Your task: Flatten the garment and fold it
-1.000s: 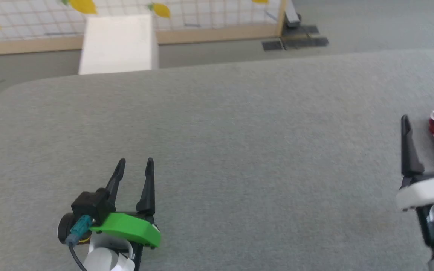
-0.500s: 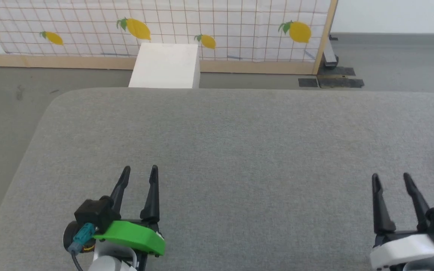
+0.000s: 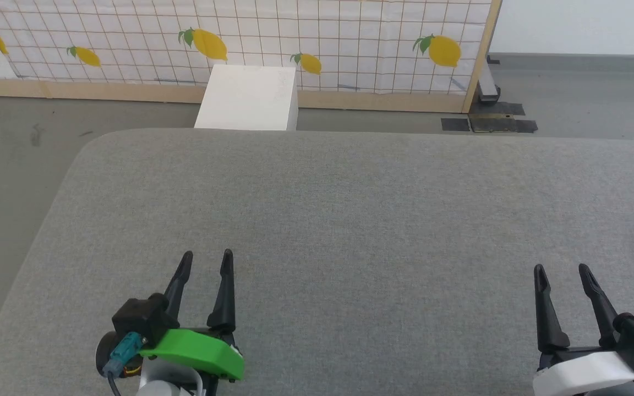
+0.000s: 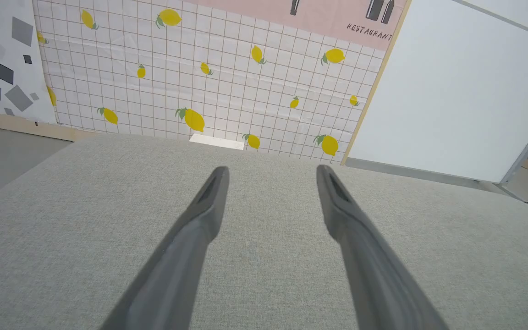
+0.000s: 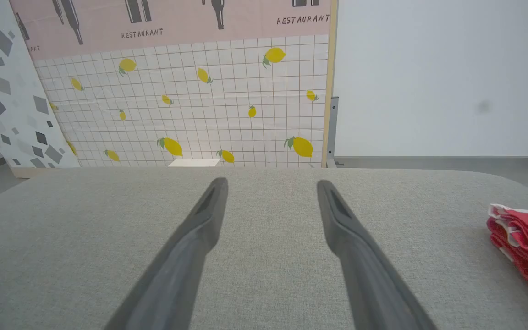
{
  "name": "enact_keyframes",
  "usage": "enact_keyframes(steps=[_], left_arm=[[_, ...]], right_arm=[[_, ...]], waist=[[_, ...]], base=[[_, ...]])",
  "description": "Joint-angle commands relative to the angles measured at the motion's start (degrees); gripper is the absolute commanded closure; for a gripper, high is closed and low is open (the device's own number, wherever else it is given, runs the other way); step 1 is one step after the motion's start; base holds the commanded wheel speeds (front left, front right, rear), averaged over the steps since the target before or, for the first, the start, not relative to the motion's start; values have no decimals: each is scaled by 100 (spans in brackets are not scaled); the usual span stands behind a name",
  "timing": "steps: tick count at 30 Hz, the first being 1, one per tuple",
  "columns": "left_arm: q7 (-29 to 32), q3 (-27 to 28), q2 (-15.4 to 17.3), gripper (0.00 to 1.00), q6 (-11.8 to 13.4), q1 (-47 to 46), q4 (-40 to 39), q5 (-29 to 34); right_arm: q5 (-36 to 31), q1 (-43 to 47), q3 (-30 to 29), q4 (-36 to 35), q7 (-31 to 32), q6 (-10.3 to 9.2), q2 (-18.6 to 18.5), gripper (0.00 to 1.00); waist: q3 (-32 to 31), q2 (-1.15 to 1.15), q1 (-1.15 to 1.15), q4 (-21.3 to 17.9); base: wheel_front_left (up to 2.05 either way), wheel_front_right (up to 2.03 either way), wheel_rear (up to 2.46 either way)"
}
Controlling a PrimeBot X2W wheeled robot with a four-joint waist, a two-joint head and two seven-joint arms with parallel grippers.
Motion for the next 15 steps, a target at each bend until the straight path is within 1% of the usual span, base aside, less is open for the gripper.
enact_keyframes(steps=[1,15], left_arm=[[-21,-10,-21,0,16,54,13,-48],[-21,-29,-21,0,38,11,68,-83]], right_arm=[[51,59,12,15,-59,-10,19,0],[138,65,-5,41,-107,-10,20,0]], waist=[[7,0,0,7],[64,0,0,62]], base=[[0,0,0],[0,0,0]])
